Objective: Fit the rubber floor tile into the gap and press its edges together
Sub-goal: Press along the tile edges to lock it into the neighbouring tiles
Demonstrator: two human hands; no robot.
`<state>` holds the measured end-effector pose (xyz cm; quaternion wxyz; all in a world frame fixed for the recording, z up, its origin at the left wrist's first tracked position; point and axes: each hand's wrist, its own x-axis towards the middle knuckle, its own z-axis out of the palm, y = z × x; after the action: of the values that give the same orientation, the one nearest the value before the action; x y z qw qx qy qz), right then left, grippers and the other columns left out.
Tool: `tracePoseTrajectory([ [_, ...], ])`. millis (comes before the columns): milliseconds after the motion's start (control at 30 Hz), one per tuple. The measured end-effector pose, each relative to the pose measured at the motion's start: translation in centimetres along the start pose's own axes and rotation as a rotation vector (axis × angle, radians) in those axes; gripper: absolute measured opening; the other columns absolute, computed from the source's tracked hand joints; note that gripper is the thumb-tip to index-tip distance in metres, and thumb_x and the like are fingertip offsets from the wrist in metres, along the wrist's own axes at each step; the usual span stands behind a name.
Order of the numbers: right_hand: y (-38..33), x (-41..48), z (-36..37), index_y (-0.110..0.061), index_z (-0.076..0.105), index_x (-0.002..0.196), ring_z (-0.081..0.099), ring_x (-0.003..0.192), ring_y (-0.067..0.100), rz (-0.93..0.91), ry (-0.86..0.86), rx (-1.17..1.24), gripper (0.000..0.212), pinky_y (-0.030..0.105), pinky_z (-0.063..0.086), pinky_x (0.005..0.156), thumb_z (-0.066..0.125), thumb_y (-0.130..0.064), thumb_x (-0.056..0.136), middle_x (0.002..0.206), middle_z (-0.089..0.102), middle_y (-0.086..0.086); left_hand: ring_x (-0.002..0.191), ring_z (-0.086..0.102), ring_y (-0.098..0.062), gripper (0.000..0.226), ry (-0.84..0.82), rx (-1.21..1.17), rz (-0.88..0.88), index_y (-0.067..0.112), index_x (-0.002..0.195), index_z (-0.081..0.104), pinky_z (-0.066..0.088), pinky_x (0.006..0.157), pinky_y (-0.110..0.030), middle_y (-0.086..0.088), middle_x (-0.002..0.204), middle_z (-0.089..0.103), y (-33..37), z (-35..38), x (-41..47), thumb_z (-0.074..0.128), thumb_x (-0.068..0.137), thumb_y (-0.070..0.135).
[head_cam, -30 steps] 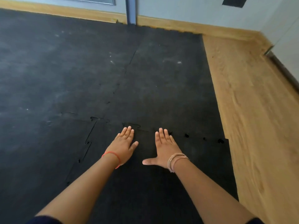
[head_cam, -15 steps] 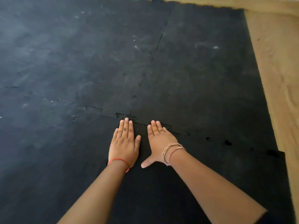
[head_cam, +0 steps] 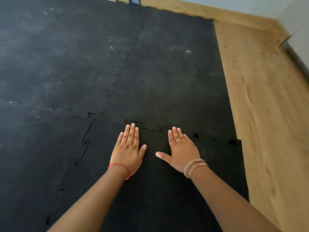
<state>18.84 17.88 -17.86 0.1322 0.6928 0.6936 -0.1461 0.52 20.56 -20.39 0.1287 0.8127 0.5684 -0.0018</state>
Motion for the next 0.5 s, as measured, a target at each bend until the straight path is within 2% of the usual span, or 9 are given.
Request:
tracePoseTrajectory([
  [133, -0.4, 0.7, -1.2, -0.005, -0.008, 0.144, -0.007, 0.144, 0.025, -0.028, -0.111, -0.024, 0.102, 0.037, 0.001, 0.116, 0.028, -0.075, 0.079, 0.157, -0.009, 0.013, 0.132, -0.031, -0.014, 0.065, -0.139, 0.046, -0.005, 0.011, 0.137, -0.024, -0.016, 0.111, -0.03, -0.003, 0.147, -0.031, -0.1, -1.3, 0.3, 0.01, 0.095, 0.046],
  [233, 0.3, 0.3, -1.4, -0.01, -0.007, 0.145, -0.011, 0.144, 0.021, -0.05, -0.116, 0.087, 0.093, 0.035, -0.003, 0.115, 0.029, -0.069, 0.084, 0.157, -0.011, 0.009, 0.137, -0.027, -0.02, 0.068, -0.278, 0.049, -0.052, 0.008, 0.14, -0.021, -0.012, 0.114, -0.034, -0.009, 0.15, -0.029, 0.5, -2.5, 0.7, 0.014, 0.095, 0.046],
  [333, 1.1, -1.1, 0.1, -0.014, -0.004, 0.146, -0.013, 0.143, 0.017, -0.048, 0.065, 0.226, 0.078, 0.032, -0.006, 0.114, 0.025, -0.06, 0.09, 0.157, -0.01, 0.004, 0.137, -0.028, -0.024, 0.077, -0.274, 0.02, -0.088, 0.005, 0.139, -0.02, -0.012, 0.114, -0.037, -0.013, 0.15, -0.029, 2.3, -2.3, 1.0, 0.019, 0.093, 0.051],
  [400, 2.3, -3.3, 1.9, -0.014, -0.005, 0.146, -0.014, 0.142, 0.016, 0.076, 0.219, 0.254, 0.074, 0.032, -0.008, 0.113, 0.023, -0.057, 0.092, 0.157, -0.01, 0.003, 0.135, -0.03, -0.02, 0.076, -0.228, 0.014, 0.033, 0.007, 0.139, -0.021, -0.016, 0.111, -0.034, -0.01, 0.15, -0.029, 5.0, -1.2, 0.4, 0.018, 0.093, 0.052],
  [433, 3.0, -4.4, 2.7, -0.015, -0.006, 0.145, -0.014, 0.142, 0.016, 0.152, 0.261, 0.249, 0.073, 0.032, -0.008, 0.112, 0.021, -0.057, 0.092, 0.157, -0.01, 0.003, 0.134, -0.031, -0.017, 0.073, -0.205, -0.001, 0.093, 0.008, 0.139, -0.021, -0.018, 0.109, -0.032, -0.007, 0.15, -0.029, 6.4, -0.5, 0.0, 0.017, 0.093, 0.051],
  [500, 4.5, -5.7, 3.3, -0.016, -0.009, 0.144, -0.014, 0.142, 0.017, 0.244, 0.24, 0.206, 0.073, 0.033, -0.007, 0.113, 0.019, -0.058, 0.092, 0.157, -0.011, 0.004, 0.134, -0.03, -0.015, 0.069, -0.155, -0.025, 0.127, 0.009, 0.139, -0.021, -0.018, 0.107, -0.03, -0.005, 0.15, -0.028, 8.5, 0.6, 0.1, 0.013, 0.094, 0.049],
])
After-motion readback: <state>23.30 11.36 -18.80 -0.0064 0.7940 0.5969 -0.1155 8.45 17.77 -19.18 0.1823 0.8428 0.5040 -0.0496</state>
